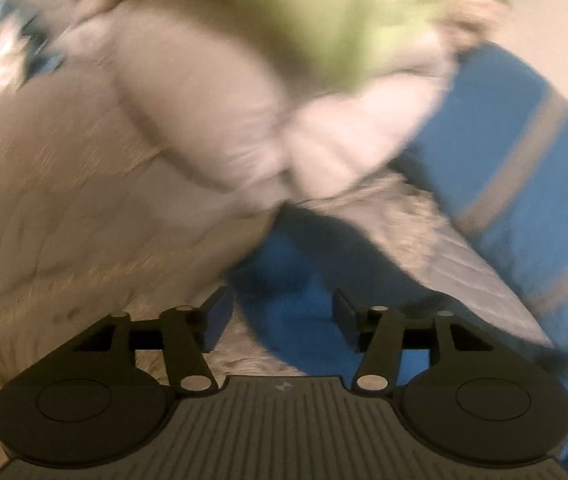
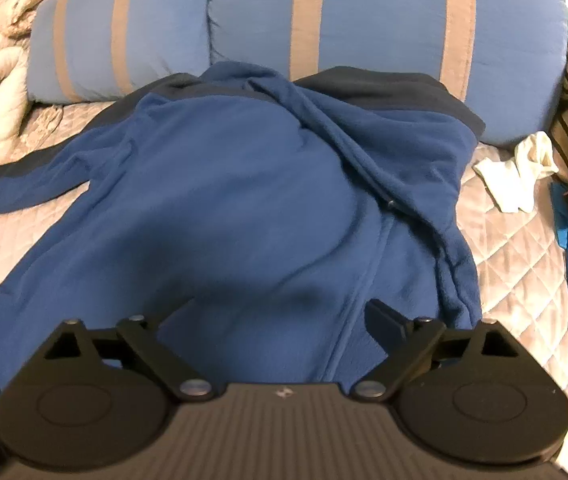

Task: Fold clothes

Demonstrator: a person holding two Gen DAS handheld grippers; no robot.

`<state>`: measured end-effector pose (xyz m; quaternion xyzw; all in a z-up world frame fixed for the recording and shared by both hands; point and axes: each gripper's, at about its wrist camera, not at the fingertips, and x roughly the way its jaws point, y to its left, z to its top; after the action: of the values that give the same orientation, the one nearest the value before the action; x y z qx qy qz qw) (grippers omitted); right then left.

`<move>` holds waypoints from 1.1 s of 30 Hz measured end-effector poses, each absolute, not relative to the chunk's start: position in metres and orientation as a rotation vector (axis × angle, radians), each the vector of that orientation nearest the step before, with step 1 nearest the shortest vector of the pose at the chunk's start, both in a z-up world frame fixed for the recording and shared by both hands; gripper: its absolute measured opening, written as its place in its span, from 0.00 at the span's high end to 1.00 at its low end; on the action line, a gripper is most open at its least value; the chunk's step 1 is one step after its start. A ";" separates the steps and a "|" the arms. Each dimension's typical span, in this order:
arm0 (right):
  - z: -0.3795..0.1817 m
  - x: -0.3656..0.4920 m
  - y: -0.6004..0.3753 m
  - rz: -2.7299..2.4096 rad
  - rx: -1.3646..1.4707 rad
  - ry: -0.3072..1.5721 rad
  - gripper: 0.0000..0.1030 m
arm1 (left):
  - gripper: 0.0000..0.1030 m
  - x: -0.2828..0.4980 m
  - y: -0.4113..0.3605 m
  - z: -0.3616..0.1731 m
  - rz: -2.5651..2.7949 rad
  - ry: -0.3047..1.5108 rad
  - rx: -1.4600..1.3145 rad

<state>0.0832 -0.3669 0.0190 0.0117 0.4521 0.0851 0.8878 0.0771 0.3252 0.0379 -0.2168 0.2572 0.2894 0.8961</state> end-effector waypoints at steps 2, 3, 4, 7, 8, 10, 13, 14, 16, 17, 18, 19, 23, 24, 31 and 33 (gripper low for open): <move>0.019 0.083 -0.365 0.187 0.004 0.930 0.05 | 0.41 0.082 0.304 0.056 0.532 0.519 -0.349; 0.019 0.082 -0.365 0.185 -0.004 0.920 0.05 | 0.41 0.084 0.291 0.066 0.497 0.508 -0.303; 0.018 0.083 -0.365 0.178 -0.004 0.910 0.05 | 0.40 0.086 0.276 0.077 0.457 0.490 -0.257; 0.018 0.083 -0.371 0.177 0.025 0.875 0.05 | 0.34 0.093 0.228 0.112 0.341 0.423 -0.120; 0.018 0.083 -0.374 0.181 0.039 0.862 0.05 | 0.31 0.095 0.212 0.124 0.302 0.400 -0.075; 0.020 0.085 -0.377 0.177 0.050 0.822 0.03 | 0.30 0.098 0.179 0.146 0.224 0.359 -0.028; 0.024 0.092 -0.371 0.170 -0.008 0.766 0.03 | 0.28 0.109 0.131 0.168 0.101 0.342 -0.038; 0.025 0.095 -0.367 0.176 -0.033 0.753 0.04 | 0.27 0.115 0.116 0.175 0.060 0.342 -0.048; 0.026 0.109 -0.357 0.203 -0.097 0.733 0.08 | 0.27 0.130 0.083 0.178 -0.014 0.344 -0.074; 0.026 0.117 -0.353 0.220 -0.123 0.732 0.16 | 0.27 0.139 0.066 0.177 -0.048 0.339 -0.091; 0.025 0.127 -0.348 0.233 -0.145 0.730 0.22 | 0.27 0.146 0.052 0.173 -0.072 0.333 -0.110; 0.024 0.138 -0.344 0.245 -0.167 0.727 0.25 | 0.27 0.155 0.039 0.166 -0.089 0.334 -0.140; 0.011 0.187 -0.335 0.191 -0.218 0.679 0.41 | 0.27 0.186 -0.014 0.125 -0.176 0.352 -0.253; 0.006 0.198 -0.336 0.170 -0.231 0.666 0.46 | 0.27 0.190 -0.024 0.114 -0.193 0.350 -0.252; -0.018 0.265 -0.344 0.056 -0.242 0.683 0.51 | 0.27 0.198 -0.059 0.053 -0.229 0.380 -0.202; -0.025 0.276 -0.345 0.048 -0.255 0.699 0.51 | 0.27 0.199 -0.055 0.048 -0.211 0.408 -0.206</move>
<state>0.2759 -0.3454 -0.0245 -0.1244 0.3417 0.0232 0.9313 0.1994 -0.0547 0.0482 -0.1020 0.2017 -0.1043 0.9685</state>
